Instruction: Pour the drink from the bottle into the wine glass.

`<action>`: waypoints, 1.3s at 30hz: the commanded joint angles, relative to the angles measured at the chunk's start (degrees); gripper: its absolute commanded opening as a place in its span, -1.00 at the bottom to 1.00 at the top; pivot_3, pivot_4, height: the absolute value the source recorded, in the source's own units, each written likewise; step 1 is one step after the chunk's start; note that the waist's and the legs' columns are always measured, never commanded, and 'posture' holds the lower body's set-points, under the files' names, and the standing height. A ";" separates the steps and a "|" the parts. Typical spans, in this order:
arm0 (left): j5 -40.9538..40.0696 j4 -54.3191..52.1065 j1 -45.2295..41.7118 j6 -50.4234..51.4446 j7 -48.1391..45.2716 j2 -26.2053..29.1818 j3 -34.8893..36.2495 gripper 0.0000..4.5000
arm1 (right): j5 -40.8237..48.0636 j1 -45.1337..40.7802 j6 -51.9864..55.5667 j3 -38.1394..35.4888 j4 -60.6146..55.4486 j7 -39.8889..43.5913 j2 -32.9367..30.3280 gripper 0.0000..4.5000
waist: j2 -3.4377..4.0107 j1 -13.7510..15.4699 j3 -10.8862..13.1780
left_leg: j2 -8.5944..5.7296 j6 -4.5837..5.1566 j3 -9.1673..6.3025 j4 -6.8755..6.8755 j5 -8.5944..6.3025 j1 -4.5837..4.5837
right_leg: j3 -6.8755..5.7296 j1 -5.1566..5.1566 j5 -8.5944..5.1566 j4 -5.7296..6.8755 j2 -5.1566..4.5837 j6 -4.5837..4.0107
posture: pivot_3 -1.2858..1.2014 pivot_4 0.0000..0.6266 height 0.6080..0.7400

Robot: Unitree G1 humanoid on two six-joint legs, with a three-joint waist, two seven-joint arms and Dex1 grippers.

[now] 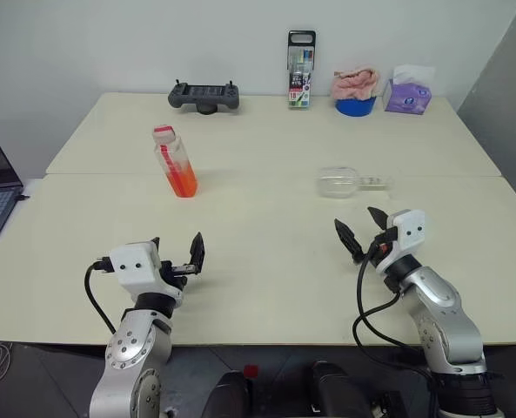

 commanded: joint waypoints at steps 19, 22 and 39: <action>-0.30 15.26 -18.08 -2.37 -3.19 8.31 6.45 0.97 | 8.12 -22.27 6.36 5.02 2.68 11.98 -2.11 1.00 | -0.01 -0.03 0.00 | 0.00 0.00 -0.06 0.04 0.02 0.04 | -0.10 0.02 0.05 0.07 0.04 -0.03 | 0.03 -0.52 1.00; 0.28 20.46 -22.25 -3.89 -4.07 10.03 7.26 0.97 | 7.83 -25.41 5.06 5.47 5.58 13.16 -1.55 1.00 | -0.01 0.00 0.00 | 0.00 0.00 -0.06 -0.02 0.01 -0.01 | -0.10 -0.01 0.08 0.00 0.03 -0.09 | 0.03 -0.52 1.00; 2.73 51.94 -42.55 -18.38 -13.84 17.52 6.30 0.97 | 8.74 -28.66 6.21 8.07 8.01 19.45 -1.25 1.00 | -0.01 -0.01 0.00 | 0.00 -0.02 -0.08 -0.01 0.00 -0.08 | -0.12 -0.11 0.19 0.03 -0.02 -0.26 | 0.03 -0.52 1.00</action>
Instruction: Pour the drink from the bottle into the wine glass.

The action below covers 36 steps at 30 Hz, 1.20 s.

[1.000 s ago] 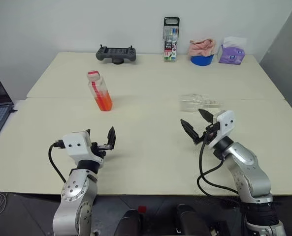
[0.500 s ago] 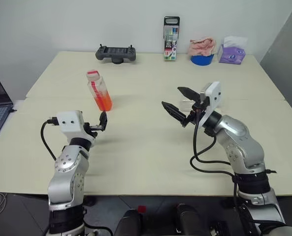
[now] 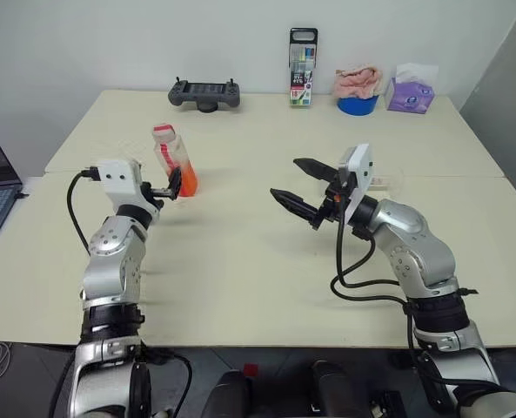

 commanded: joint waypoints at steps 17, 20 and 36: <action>4.98 37.33 -22.24 -20.07 -3.37 1.58 -1.56 0.97 | -0.32 1.14 0.60 1.06 -3.39 -0.90 -0.15 1.00 | -0.01 -0.03 0.00 | -0.05 0.00 -0.01 -0.01 0.00 -0.01 | -0.05 -0.03 0.02 0.03 -0.04 0.03 | 0.03 -0.52 1.00; 5.46 42.11 -24.50 -22.53 -3.53 1.72 -1.57 0.97 | -0.36 2.32 1.28 1.28 -4.85 -1.49 -0.27 1.00 | -0.01 -0.03 0.00 | -0.05 0.01 -0.01 -0.02 0.00 -0.05 | -0.05 -0.08 0.01 0.03 -0.05 0.03 | 0.03 -0.52 1.00; 2.95 47.49 -26.98 -27.38 -9.64 3.65 0.45 -0.21 | -0.62 2.06 3.42 0.30 -7.00 -3.86 -1.59 1.00 | -0.01 -0.15 0.00 | -0.06 0.00 -0.03 0.03 0.00 -0.37 | -0.07 -0.40 0.03 0.13 -0.05 0.04 | 0.03 -0.52 1.00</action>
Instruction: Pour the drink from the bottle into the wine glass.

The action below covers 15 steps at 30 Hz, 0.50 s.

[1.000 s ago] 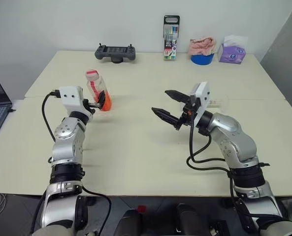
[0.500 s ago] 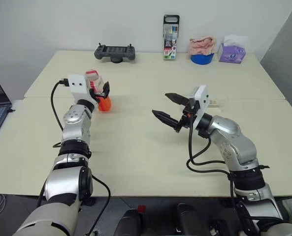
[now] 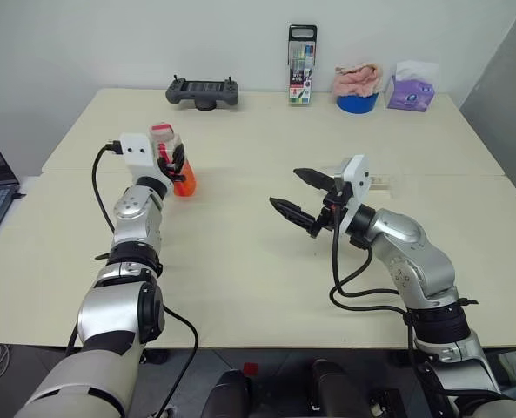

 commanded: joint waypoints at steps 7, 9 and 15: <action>-12.38 -41.27 13.29 21.18 -15.65 3.28 -2.16 -0.21 | 3.20 -1.98 9.93 -3.87 -9.96 -2.78 -5.87 1.00 | 0.00 -0.33 0.00 | 0.04 -0.21 -0.02 0.02 0.12 -0.58 | 0.04 -0.57 0.02 0.08 -0.02 -0.01 | 0.03 -0.52 1.00; -16.66 -56.18 19.44 30.98 -16.11 3.92 -3.99 -0.21 | 4.18 -2.50 11.28 -4.79 -11.26 -3.78 -5.78 1.00 | 0.00 -0.42 0.00 | 0.10 -0.23 0.00 0.00 0.13 -0.59 | 0.09 -0.58 0.00 0.06 -0.08 0.01 | 0.03 -0.52 1.00; -22.02 -84.51 33.37 46.90 -9.77 2.06 -10.18 -0.21 | 12.59 -4.92 19.03 -7.54 -14.83 -3.82 -5.76 1.00 | 0.00 -0.02 0.00 | 0.13 -0.03 -0.01 0.10 0.03 -0.50 | 0.16 -0.46 0.00 0.12 -0.20 0.02 | 0.03 -0.52 1.00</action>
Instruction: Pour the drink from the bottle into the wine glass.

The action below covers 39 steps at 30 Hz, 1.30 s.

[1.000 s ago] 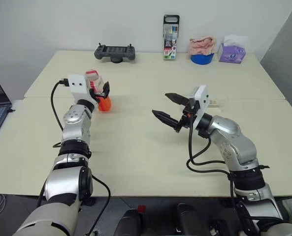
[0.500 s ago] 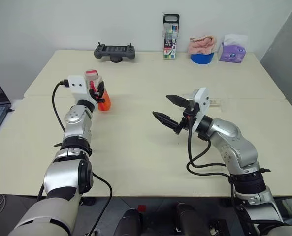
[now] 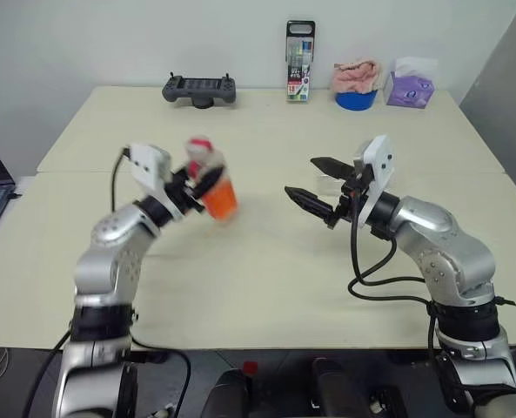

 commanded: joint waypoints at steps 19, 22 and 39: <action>2.51 -15.39 1.52 4.13 2.41 -2.70 -9.53 -0.21 | 7.43 -5.03 9.75 1.58 -5.53 -5.34 2.56 1.00 | 0.00 0.08 0.00 | -0.09 -0.02 0.01 0.12 0.19 0.25 | -0.03 0.05 0.07 0.50 0.29 -0.13 | 0.03 -0.52 1.00; 3.31 -15.09 1.18 3.23 1.97 -2.79 -10.18 -0.21 | 6.55 -5.37 9.76 2.52 -5.03 -5.79 2.56 1.00 | 0.00 0.08 0.00 | -0.09 -0.02 0.01 0.13 0.19 0.24 | -0.02 0.05 0.07 0.50 0.29 -0.13 | 0.03 -0.52 1.00; 2.93 -13.75 0.32 2.00 -1.75 -4.48 -10.43 -0.21 | 7.01 -4.88 4.01 2.78 -2.17 6.79 -3.30 -0.18 | 0.00 0.08 0.00 | -0.09 -0.02 0.00 0.13 0.19 0.23 | -0.04 0.05 0.07 0.49 0.29 -0.13 | 0.03 -0.52 1.00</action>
